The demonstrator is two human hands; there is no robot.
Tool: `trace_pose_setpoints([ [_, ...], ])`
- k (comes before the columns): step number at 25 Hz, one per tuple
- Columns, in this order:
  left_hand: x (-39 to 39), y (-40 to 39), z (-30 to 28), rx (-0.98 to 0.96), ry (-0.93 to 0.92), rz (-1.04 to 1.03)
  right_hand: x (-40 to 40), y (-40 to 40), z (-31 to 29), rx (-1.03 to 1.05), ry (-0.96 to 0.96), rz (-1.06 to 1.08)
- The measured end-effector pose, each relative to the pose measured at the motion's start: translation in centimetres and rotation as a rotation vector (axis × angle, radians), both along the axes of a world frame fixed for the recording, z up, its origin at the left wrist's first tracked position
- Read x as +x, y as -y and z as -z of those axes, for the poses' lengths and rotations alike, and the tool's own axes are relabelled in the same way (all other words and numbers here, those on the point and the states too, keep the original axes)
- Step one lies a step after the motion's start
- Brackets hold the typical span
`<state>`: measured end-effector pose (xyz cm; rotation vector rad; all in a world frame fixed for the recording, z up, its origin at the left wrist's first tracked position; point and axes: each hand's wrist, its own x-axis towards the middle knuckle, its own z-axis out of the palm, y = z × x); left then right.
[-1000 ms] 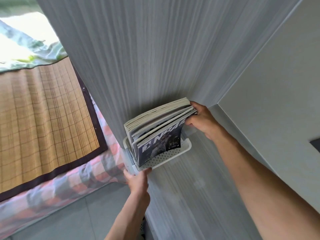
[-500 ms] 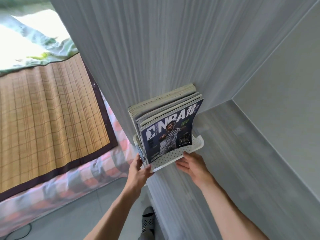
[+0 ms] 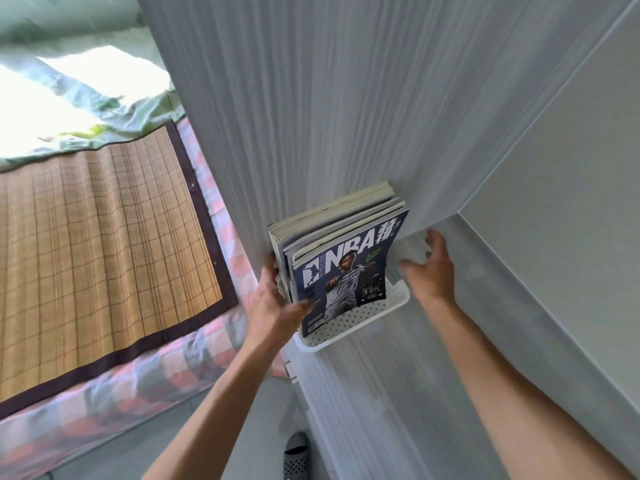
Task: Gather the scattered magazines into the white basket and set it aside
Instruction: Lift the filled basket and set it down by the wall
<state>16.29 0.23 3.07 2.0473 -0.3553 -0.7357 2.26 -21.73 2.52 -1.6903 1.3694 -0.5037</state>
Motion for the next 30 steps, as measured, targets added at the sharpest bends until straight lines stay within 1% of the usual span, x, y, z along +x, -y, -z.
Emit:
trace_pose_setpoints([
  [1, 0.4, 0.6, -0.4, 0.010, -0.021, -0.023, 1.2, 1.8, -1.4, 0.110, 0.072, -0.097],
  [2, 0.7, 1.2, -0.6, 0.026, -0.019, -0.041, 2.4, 3.1, -2.4, 0.245, 0.080, -0.211],
  [3, 0.9, 1.5, -0.6, 0.038, -0.017, -0.044, 3.3, 3.7, -2.8, 0.348, 0.033, -0.323],
  [4, 1.1, 1.6, -0.5, 0.045, -0.011, -0.028, 4.1, 3.7, -2.7, 0.407, -0.013, -0.394],
  [5, 1.1, 1.7, -0.3, 0.056, 0.001, 0.004, 4.6, 3.6, -2.2, 0.428, -0.024, -0.404],
  [7, 1.0, 1.8, 0.1, 0.054, 0.056, 0.035, 4.9, 3.0, -0.8, 0.415, 0.038, -0.338],
  [11, 0.9, 2.4, 0.5, -0.002, 0.219, -0.001, 4.1, 3.7, -0.1, 0.385, 0.190, -0.254],
  [12, 1.1, 2.6, 0.4, 0.050, 0.276, 0.009, 4.0, 3.8, 0.2, 0.379, 0.209, -0.243],
  [14, 1.4, 2.6, 0.3, 0.266, 0.438, 0.077, 3.5, 3.1, 0.7, 0.370, 0.231, -0.223],
  [15, 1.3, 2.4, 0.1, 0.366, 0.483, 0.108, 3.3, 2.7, 0.8, 0.369, 0.237, -0.228],
  [16, 1.3, 2.3, 0.0, 0.429, 0.491, 0.115, 3.2, 2.5, 0.7, 0.374, 0.241, -0.233],
  [17, 1.1, 2.3, 0.0, 0.452, 0.450, 0.112, 3.3, 2.5, 0.5, 0.372, 0.233, -0.235],
  [18, 0.9, 2.4, 0.0, 0.433, 0.373, 0.104, 3.6, 2.7, 0.1, 0.360, 0.218, -0.243],
  [21, 1.1, 3.6, 0.1, 0.307, 0.049, 0.033, 4.9, 3.4, -1.2, 0.395, 0.237, -0.206],
  [23, 1.9, 4.1, 0.3, 0.279, -0.088, 0.029, 5.3, 3.4, -1.5, 0.412, 0.242, -0.199],
  [25, 2.2, 4.1, 0.4, 0.223, -0.192, -0.003, 5.2, 3.0, -1.4, 0.407, 0.256, -0.167],
  [27, 2.2, 4.1, 0.1, 0.132, -0.282, -0.105, 4.8, 2.2, -1.1, 0.400, 0.301, -0.112],
  [28, 2.1, 4.3, 0.2, 0.098, -0.282, -0.142, 4.7, 1.9, -1.0, 0.375, 0.302, -0.106],
  [30, 1.6, 4.4, 0.2, 0.094, -0.269, -0.141, 4.5, 1.8, -1.1, 0.330, 0.250, -0.191],
])
